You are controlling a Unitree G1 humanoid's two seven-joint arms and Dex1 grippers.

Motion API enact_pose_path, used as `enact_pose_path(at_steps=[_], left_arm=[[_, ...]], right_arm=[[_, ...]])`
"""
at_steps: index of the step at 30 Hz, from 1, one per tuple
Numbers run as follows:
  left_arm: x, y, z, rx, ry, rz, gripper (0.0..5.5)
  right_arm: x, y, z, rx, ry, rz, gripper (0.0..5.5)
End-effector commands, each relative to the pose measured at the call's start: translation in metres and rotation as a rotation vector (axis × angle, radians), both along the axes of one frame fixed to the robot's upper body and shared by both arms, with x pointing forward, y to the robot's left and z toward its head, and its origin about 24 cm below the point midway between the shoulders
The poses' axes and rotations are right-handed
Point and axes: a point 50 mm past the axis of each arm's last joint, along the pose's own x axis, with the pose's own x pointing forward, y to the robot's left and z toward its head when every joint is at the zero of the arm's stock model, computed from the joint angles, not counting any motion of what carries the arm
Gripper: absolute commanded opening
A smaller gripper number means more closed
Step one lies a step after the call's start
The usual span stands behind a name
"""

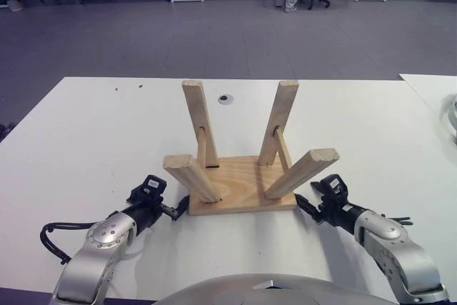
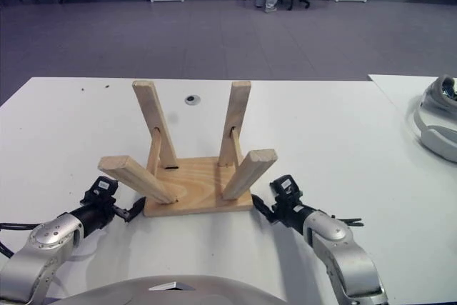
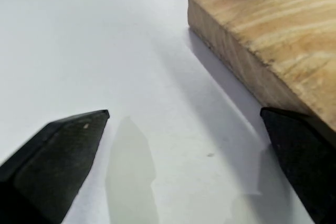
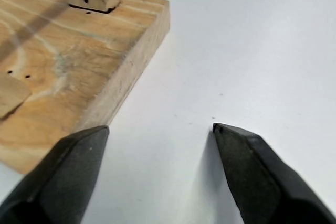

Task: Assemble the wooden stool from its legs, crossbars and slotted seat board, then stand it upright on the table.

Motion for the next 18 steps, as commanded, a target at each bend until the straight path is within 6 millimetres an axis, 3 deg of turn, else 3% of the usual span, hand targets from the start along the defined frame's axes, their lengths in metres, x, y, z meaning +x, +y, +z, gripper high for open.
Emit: enact_pose_path(at_steps=[1, 8, 12, 18], left_arm=[[-0.003, -0.044, 0.071, -0.295, -0.166, -0.366, 5.36], [-0.002, -0.034, 0.101, -0.306, -0.242, -0.401, 5.36], [-0.006, -0.022, 0.097, -0.245, -0.176, -0.398, 5.36], [-0.004, 0.052, 0.071, 0.090, 0.055, -0.347, 5.36]], right_arm=[[0.001, 0.047, 0.077, 0.321, -0.089, 0.350, 3.75], [0.000, 0.032, 0.122, 0.361, -0.145, 0.465, 3.75], [-0.005, 0.024, 0.112, 0.252, -0.067, 0.458, 3.75], [0.007, -0.023, 0.092, -0.131, 0.007, 0.448, 3.75]])
